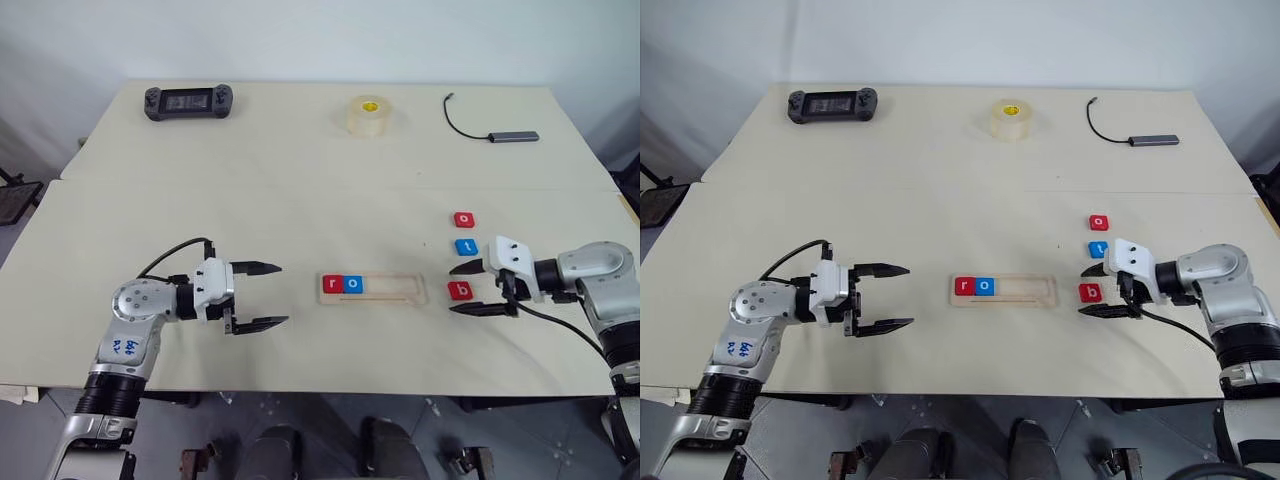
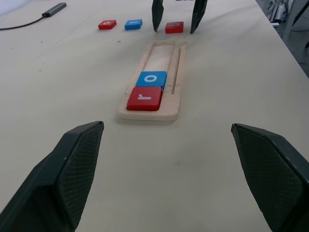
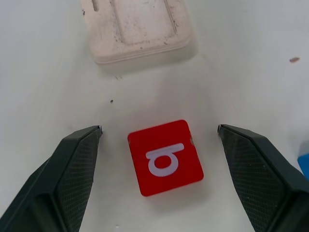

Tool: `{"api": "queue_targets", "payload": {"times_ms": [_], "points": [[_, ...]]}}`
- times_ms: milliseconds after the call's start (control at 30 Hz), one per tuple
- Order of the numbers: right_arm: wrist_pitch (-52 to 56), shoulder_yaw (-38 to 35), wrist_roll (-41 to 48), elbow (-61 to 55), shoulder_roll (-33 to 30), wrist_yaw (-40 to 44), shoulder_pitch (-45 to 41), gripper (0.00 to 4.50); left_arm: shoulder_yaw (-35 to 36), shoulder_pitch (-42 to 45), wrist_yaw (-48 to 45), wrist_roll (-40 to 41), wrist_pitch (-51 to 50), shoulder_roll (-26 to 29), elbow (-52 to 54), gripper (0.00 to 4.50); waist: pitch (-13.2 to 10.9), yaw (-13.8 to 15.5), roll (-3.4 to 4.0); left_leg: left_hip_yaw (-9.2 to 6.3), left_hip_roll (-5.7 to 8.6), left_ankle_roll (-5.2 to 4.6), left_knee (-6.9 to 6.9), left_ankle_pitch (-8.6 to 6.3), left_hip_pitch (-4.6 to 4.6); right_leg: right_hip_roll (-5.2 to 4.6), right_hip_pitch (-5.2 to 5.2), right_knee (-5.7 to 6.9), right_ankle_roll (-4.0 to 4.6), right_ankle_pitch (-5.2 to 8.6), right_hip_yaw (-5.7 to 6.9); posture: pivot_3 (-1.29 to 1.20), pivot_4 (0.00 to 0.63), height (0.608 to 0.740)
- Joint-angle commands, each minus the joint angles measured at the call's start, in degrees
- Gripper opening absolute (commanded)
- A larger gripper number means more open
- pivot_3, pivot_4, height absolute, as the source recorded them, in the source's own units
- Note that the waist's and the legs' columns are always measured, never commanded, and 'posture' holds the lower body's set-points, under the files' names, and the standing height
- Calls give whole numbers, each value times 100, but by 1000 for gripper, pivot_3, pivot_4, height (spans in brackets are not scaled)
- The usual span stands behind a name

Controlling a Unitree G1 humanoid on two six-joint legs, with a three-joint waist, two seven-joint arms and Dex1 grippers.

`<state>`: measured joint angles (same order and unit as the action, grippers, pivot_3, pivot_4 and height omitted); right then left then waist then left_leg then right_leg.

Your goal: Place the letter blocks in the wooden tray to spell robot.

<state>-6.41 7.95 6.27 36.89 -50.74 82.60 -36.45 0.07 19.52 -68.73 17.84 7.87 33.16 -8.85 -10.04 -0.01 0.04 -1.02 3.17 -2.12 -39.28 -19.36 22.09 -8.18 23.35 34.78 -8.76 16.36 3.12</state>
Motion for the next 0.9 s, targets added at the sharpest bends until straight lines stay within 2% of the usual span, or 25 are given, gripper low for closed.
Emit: {"api": "queue_targets", "payload": {"times_ms": [33, 200, 300, 467, 533, 700, 900], "points": [[-128, 47, -258, 329, -126, 84, -89, 3977, 95, -22, 49, 121, -19, 72, 274, 4500, 0, -1, 0, 0, 1, 0, 0, 0, 0, -1, 0, 0, 0, 0, 0, 0, 150, 740], [-179, 80, -344, 581, -145, 98, -199, 3977, 96, -60, 111, 134, -47, 55, 343, 4500, 0, -1, 0, -2, 1, 0, -2, 0, -1, -3, -2, 1, 0, 0, 2, 0, 150, 740], [-161, 90, -351, 610, -136, 149, -205, 3422, 85, -114, 165, 139, -58, 24, 394, 4500, 0, -4, 0, -2, 2, 0, -3, 0, -1, -3, -2, 3, 0, 0, 3, 0, 150, 740], [-95, 22, -299, 535, -56, 103, -243, 1856, 60, -143, 208, 148, -74, 10, 430, 4500, 0, -7, 0, -2, 1, 0, -8, 0, -1, -3, -5, 5, 0, 0, 3, 0, 150, 740], [-84, 13, -306, 539, -42, 67, -273, 1467, 59, -141, 222, 148, -82, 9, 437, 4500, 0, -6, 0, -2, 1, 0, -13, 0, -1, -3, -5, 9, 0, 0, 2, 0, 150, 740], [265, 5, -189, 141, -47, 213, -397, 1469, 97, -196, 251, 176, -101, 38, 482, 4500, 0, -10, 0, -2, 1, 0, -20, 0, -1, -4, -4, 16, 0, 0, 1, 0, 150, 740], [1676, 143, 85, -1335, 100, 433, -624, 1469, 141, -258, 349, 158, -133, 68, 534, 4500, -2, -28, 5, 1, 0, 2, -19, -1, 3, -5, 8, 21, 0, 0, -2, 0, 150, 740]]}}
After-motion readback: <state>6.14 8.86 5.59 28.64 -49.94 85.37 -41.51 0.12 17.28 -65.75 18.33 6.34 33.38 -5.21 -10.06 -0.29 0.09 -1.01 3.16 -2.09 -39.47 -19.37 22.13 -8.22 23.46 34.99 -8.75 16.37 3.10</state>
